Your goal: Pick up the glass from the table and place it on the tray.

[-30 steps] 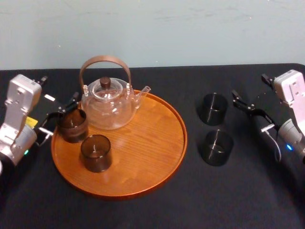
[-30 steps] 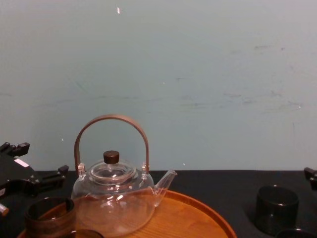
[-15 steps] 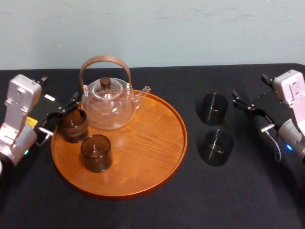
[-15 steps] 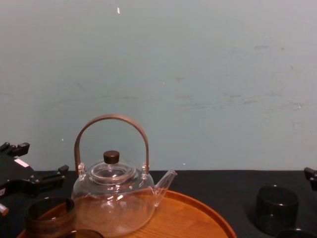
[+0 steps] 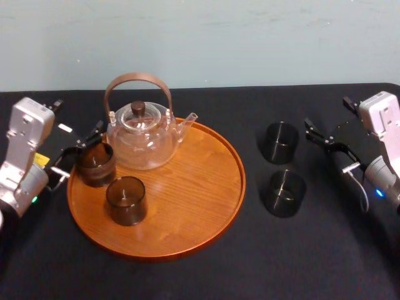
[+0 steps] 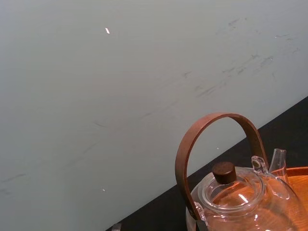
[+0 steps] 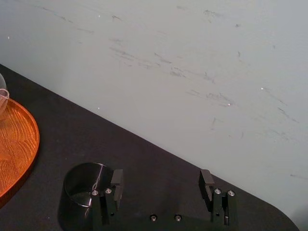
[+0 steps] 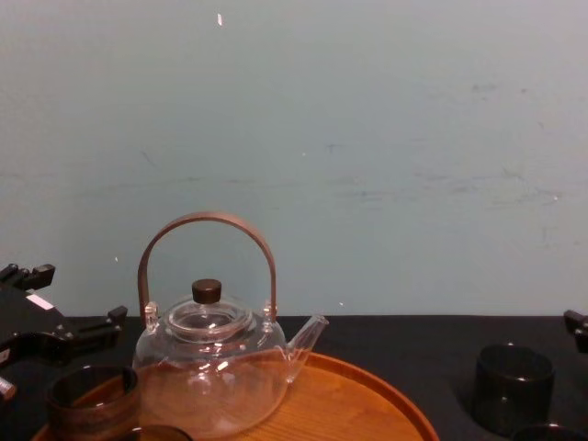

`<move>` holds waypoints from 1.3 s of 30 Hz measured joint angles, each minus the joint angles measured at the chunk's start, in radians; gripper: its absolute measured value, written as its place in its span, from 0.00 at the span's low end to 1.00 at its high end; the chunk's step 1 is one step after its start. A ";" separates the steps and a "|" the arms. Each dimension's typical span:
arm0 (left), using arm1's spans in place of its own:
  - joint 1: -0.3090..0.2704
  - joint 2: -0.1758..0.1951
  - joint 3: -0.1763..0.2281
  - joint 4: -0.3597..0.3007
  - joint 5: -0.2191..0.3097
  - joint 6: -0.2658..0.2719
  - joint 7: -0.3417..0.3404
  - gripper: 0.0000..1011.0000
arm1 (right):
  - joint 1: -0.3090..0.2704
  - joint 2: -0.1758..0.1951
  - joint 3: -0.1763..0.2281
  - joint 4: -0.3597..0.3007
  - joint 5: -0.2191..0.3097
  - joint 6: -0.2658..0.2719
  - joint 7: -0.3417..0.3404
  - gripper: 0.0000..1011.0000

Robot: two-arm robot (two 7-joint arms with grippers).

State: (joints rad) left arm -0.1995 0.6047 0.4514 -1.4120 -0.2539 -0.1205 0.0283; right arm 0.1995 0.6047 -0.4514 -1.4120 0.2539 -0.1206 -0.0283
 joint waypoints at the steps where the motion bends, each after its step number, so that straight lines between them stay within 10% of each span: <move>1: 0.000 0.000 0.000 0.000 0.000 0.000 0.000 0.99 | 0.000 0.000 0.000 0.000 0.000 0.000 0.000 0.99; 18: 0.000 0.000 0.000 0.000 0.000 0.000 0.000 0.99 | -0.008 -0.002 0.018 -0.011 0.006 0.008 0.027 0.99; 39: 0.000 0.000 0.000 0.000 0.000 0.000 0.000 0.99 | -0.155 0.073 0.151 -0.226 0.179 0.172 0.183 0.99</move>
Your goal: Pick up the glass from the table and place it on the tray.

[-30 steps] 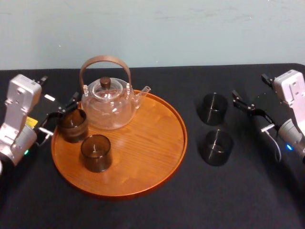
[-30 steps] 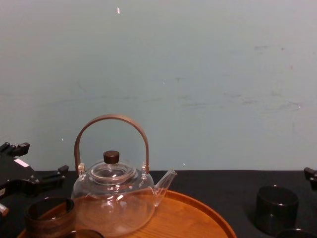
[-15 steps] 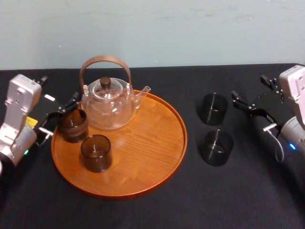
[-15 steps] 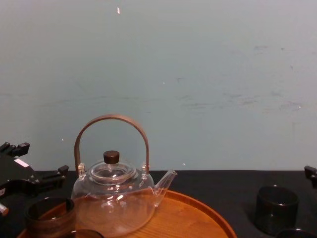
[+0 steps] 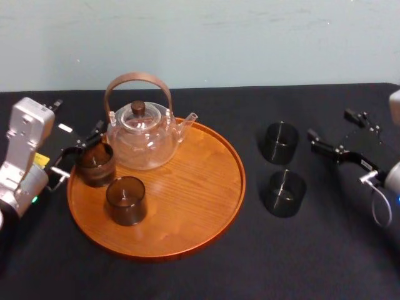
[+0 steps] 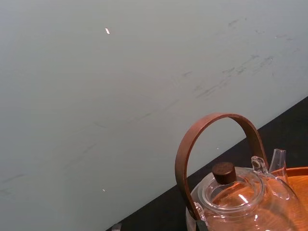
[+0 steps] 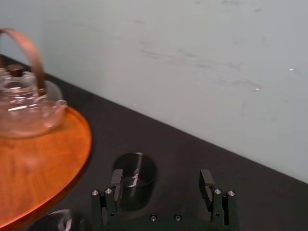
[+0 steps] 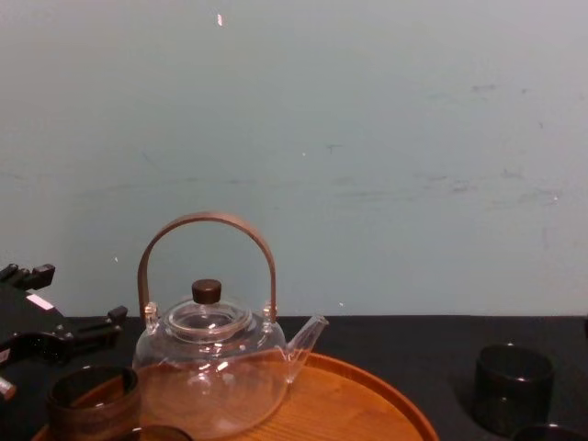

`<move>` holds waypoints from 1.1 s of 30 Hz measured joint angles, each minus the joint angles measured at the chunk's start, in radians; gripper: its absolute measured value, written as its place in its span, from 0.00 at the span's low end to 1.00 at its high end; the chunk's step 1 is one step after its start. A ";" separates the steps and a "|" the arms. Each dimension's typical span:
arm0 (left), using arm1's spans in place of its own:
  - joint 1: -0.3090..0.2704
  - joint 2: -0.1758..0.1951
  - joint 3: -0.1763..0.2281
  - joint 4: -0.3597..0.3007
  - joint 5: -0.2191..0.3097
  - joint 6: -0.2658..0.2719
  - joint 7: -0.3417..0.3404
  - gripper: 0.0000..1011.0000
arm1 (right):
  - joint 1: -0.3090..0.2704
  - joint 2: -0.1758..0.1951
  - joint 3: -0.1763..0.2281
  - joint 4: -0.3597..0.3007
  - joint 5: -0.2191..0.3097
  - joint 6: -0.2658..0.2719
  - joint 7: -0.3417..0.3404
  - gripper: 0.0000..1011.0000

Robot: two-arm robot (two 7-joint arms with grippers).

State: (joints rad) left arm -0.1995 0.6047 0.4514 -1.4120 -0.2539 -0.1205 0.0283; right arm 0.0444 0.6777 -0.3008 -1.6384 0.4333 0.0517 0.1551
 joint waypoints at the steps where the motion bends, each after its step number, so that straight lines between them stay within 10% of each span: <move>1: 0.000 0.000 0.000 0.000 0.000 0.000 0.000 0.99 | -0.013 0.010 0.007 -0.015 0.009 0.009 0.015 0.99; 33: 0.000 0.000 0.000 0.000 0.000 0.000 0.000 0.99 | -0.135 0.158 0.034 -0.111 0.003 0.021 0.357 0.99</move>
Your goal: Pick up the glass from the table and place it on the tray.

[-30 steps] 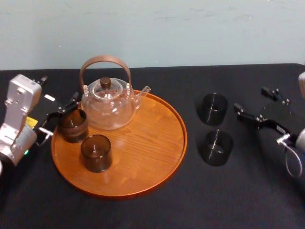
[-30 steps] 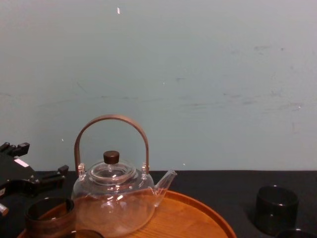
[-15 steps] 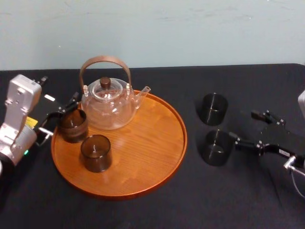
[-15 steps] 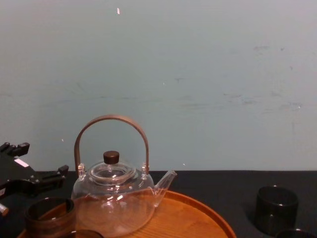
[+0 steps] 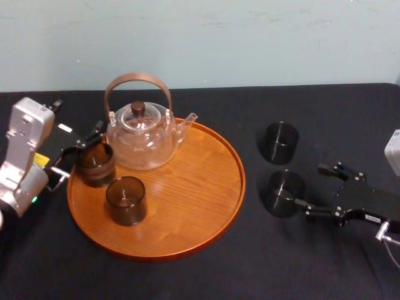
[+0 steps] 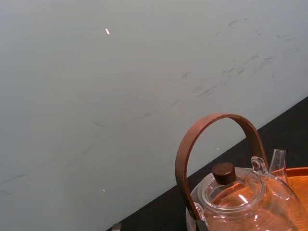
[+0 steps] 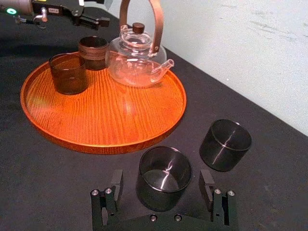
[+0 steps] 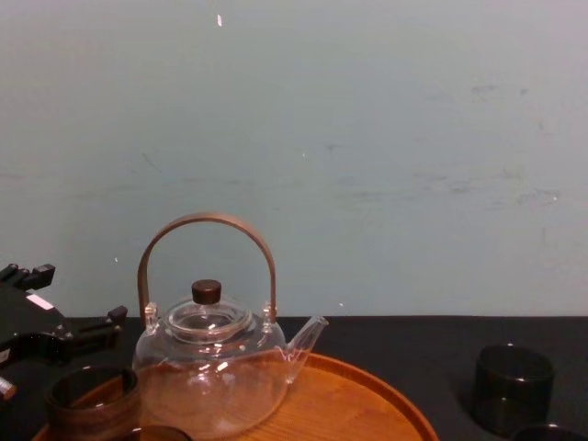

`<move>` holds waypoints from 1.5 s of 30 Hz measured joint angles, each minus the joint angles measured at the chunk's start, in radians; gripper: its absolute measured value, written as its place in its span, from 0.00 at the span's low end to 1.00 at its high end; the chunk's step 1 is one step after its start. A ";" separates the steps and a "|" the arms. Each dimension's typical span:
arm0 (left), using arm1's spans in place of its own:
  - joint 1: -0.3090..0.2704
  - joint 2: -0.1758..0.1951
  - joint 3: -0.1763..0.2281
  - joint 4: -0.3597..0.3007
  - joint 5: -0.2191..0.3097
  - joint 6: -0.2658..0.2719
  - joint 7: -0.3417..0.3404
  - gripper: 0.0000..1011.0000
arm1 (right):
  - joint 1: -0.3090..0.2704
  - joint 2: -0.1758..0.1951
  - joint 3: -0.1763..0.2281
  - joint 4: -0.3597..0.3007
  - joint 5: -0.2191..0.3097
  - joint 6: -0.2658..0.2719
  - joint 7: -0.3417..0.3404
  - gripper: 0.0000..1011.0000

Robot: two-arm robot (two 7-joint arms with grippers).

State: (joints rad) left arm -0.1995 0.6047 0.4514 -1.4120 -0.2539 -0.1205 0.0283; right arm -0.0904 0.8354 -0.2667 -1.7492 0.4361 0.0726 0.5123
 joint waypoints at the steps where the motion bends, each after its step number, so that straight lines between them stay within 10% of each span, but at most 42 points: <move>1: 0.000 0.000 0.000 0.000 0.000 0.000 0.000 0.99 | 0.000 0.000 0.000 0.000 -0.003 0.000 0.003 0.99; 45: 0.000 0.000 0.000 0.000 0.000 0.000 0.000 0.99 | 0.162 -0.110 -0.098 0.146 0.017 0.178 0.019 0.99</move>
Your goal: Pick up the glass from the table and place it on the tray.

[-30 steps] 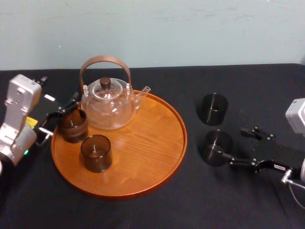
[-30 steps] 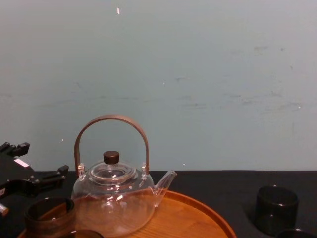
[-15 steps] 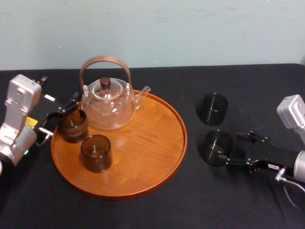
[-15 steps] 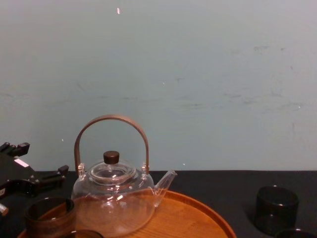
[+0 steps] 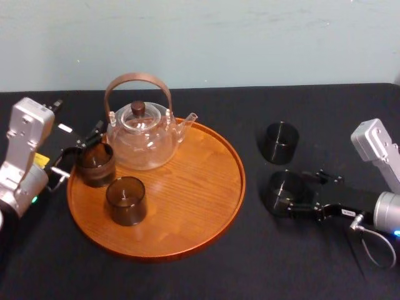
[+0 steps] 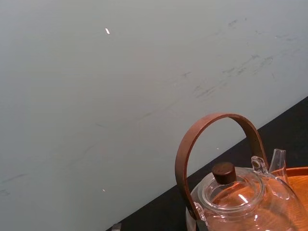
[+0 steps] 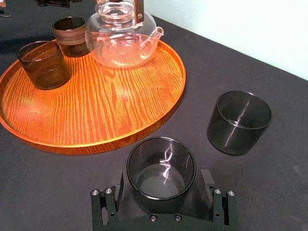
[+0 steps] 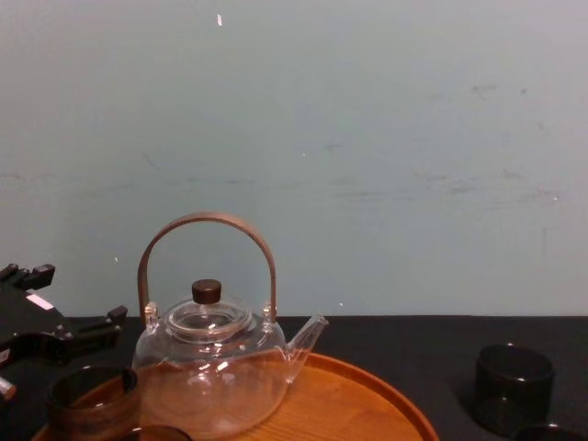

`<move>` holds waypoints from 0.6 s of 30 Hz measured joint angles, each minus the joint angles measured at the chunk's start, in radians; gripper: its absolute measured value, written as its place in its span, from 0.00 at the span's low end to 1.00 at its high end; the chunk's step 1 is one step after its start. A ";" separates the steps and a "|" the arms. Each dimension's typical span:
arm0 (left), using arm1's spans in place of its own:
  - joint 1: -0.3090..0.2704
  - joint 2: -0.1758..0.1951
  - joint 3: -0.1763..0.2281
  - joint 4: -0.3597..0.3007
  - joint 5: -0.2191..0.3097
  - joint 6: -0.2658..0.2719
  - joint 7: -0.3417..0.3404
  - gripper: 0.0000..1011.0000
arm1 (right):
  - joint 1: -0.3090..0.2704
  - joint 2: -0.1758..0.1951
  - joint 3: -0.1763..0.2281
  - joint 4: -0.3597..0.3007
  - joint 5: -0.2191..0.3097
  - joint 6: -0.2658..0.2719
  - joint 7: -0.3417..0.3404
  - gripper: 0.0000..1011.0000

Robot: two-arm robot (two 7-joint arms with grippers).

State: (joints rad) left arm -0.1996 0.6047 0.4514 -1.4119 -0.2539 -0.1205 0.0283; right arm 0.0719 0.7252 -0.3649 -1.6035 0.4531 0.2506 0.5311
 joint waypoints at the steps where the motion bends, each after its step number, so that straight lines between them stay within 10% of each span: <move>1: 0.000 0.000 0.000 0.000 0.000 0.000 0.000 0.99 | 0.004 -0.002 -0.003 0.003 -0.001 0.000 0.001 0.99; 18: 0.000 0.000 0.000 0.000 0.000 0.000 0.000 0.99 | 0.067 -0.035 -0.049 0.050 -0.029 -0.003 0.001 0.99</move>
State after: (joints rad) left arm -0.1996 0.6047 0.4514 -1.4120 -0.2539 -0.1205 0.0283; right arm 0.1390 0.6898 -0.4142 -1.5540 0.4239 0.2480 0.5325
